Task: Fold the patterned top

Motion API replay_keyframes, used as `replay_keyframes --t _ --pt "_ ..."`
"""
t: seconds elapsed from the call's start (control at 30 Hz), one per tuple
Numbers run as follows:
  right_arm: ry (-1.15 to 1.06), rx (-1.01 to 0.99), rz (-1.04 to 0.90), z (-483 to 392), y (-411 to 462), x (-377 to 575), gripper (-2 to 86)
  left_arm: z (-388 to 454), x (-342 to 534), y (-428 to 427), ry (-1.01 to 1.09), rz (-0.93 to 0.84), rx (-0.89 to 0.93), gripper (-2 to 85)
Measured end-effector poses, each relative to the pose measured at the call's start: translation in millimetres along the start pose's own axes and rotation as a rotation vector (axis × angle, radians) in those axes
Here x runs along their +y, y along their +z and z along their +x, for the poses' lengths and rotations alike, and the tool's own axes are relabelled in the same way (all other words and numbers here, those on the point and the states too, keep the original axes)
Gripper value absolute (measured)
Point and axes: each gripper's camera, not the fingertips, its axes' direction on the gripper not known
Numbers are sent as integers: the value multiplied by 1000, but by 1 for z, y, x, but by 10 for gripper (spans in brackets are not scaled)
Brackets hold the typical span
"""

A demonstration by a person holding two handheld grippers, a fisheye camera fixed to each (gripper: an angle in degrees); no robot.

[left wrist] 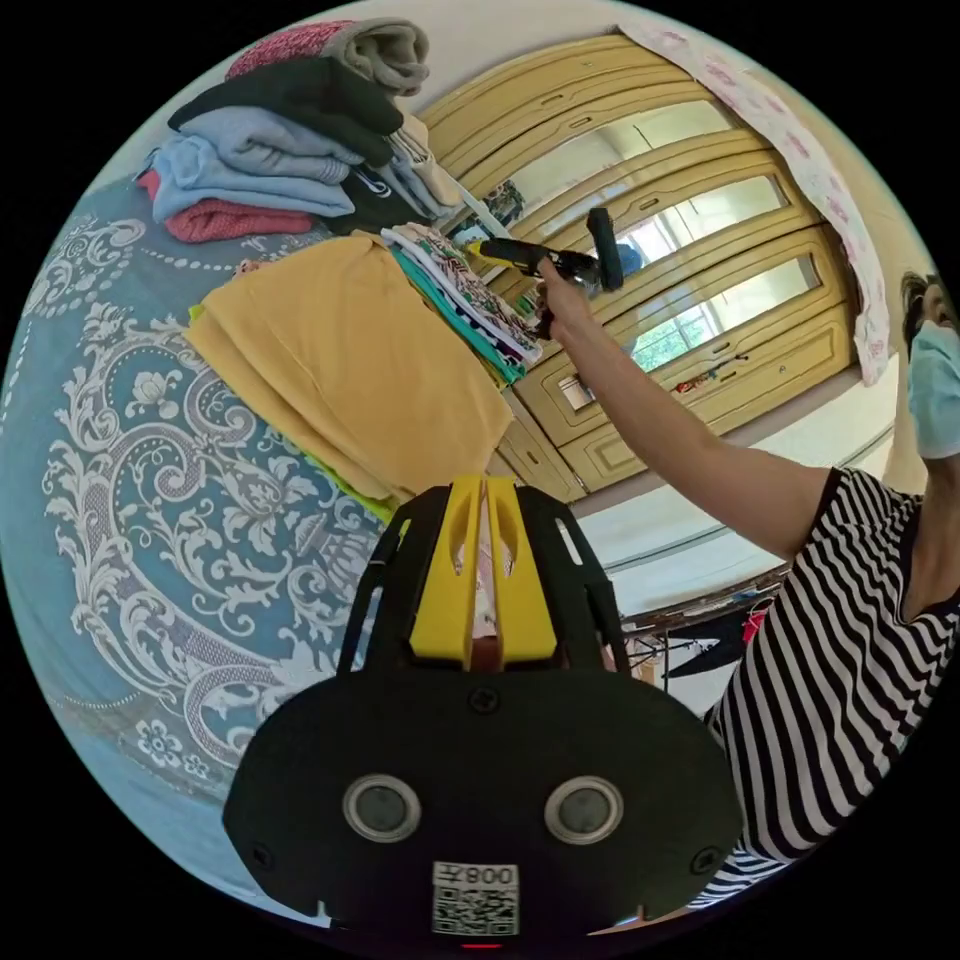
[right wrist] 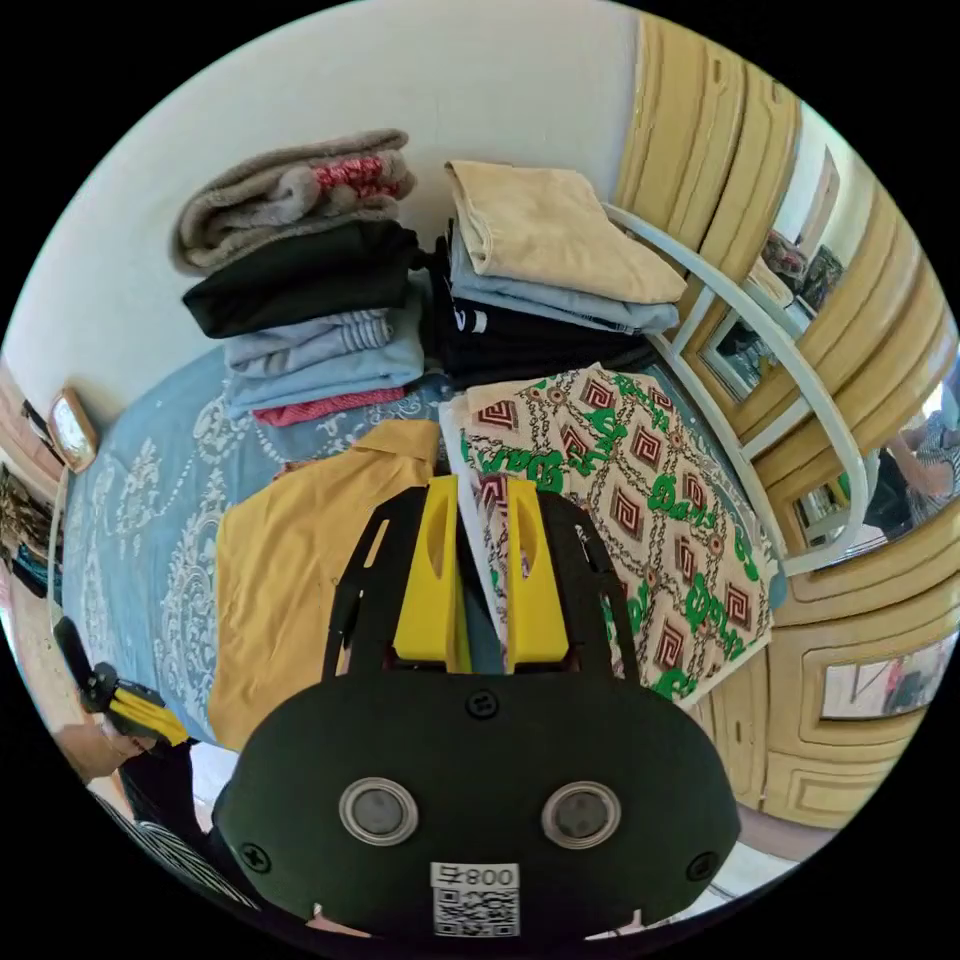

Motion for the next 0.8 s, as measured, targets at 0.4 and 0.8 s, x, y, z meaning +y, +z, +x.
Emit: replay_keyframes --t 0.4,0.8 --pt "52 70 4 -70 -38 -1 20 30 64 -26 -125 -35 38 2" --pt "44 -397 339 -134 -250 59 4 131 121 -92 -85 34 70 3"
